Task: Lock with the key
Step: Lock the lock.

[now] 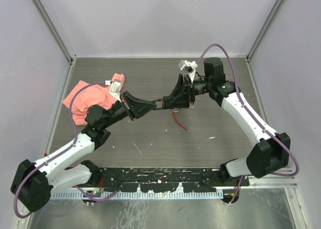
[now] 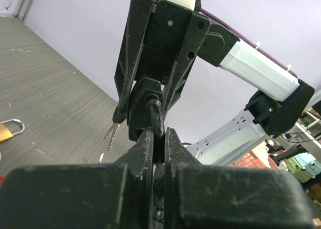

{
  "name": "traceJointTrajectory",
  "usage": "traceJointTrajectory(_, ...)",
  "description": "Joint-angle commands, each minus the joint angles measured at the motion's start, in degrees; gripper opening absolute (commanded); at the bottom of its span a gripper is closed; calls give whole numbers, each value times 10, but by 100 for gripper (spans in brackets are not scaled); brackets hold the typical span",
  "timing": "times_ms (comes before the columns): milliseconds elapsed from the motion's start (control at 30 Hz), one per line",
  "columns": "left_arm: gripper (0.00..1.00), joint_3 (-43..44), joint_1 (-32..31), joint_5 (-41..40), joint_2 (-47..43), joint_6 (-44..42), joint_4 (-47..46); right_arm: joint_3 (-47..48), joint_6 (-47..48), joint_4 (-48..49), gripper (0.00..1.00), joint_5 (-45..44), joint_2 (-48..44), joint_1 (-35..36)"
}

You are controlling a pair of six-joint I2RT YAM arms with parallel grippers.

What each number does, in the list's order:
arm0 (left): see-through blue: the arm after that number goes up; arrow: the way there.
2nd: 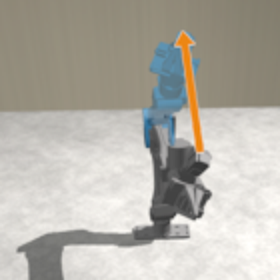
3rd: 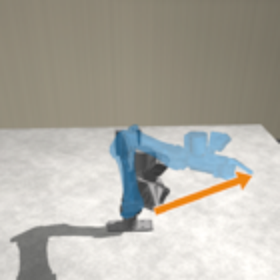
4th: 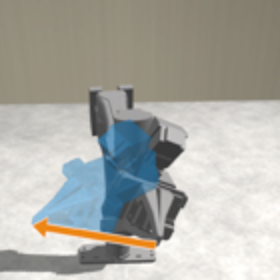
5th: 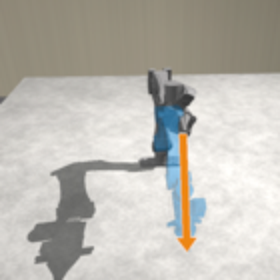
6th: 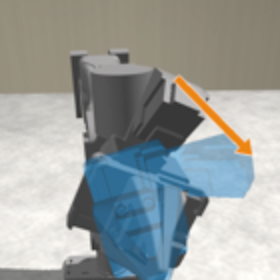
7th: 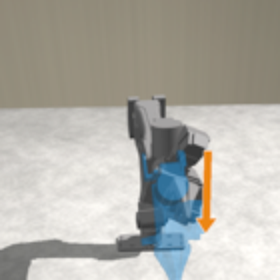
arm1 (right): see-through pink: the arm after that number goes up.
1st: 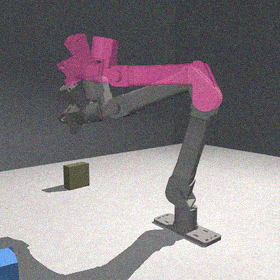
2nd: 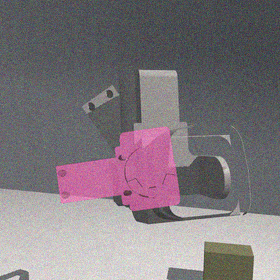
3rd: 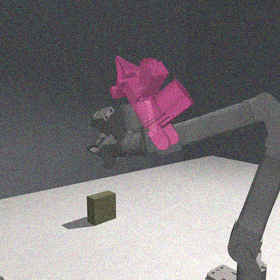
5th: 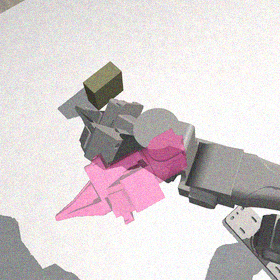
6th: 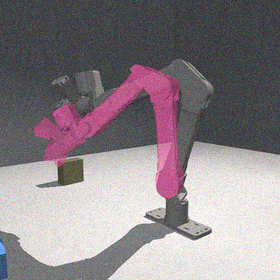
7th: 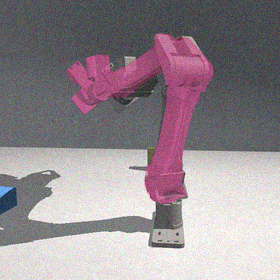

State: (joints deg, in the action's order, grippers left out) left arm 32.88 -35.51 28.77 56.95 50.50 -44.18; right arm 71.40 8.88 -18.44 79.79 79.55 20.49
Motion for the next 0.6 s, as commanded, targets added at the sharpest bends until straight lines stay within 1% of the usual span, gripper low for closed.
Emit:
traceJointTrajectory(0, 0, 38, 2, -14, -19, 17, -107, 30, -19, 16, 52, 19, -5, 13)
traceJointTrajectory(100, 0, 41, 3, -12, -18, 22, -112, 27, -23, 18, 66, 12, -7, 12)
traceJointTrajectory(133, 0, 42, 3, -11, -17, 24, -114, 26, -28, 21, 69, 12, -7, 13)
traceJointTrajectory(233, 0, 44, 3, -9, -16, 27, -117, 25, -67, 48, 68, 4, -5, 12)
traceJointTrajectory(333, 0, 45, 3, -10, -18, 26, -120, 19, -116, 79, 65, -1, -4, 13)
traceJointTrajectory(400, 0, 46, 3, -12, -19, 27, -120, 13, -124, 90, 70, 1, -6, 12)
traceJointTrajectory(433, 0, 45, 3, -13, -19, 28, -123, 10, -125, 93, 69, 2, -7, 12)
traceJointTrajectory(500, 0, 45, 3, -16, -17, 32, -131, 3, -125, 98, 58, 6, -9, 12)
traceJointTrajectory(533, 0, 45, 3, -18, -17, 36, -135, 2, -125, 100, 54, 9, -10, 13)
traceJointTrajectory(567, 0, 45, 3, -21, -17, 40, -140, 1, -125, 101, 54, 11, -10, 12)
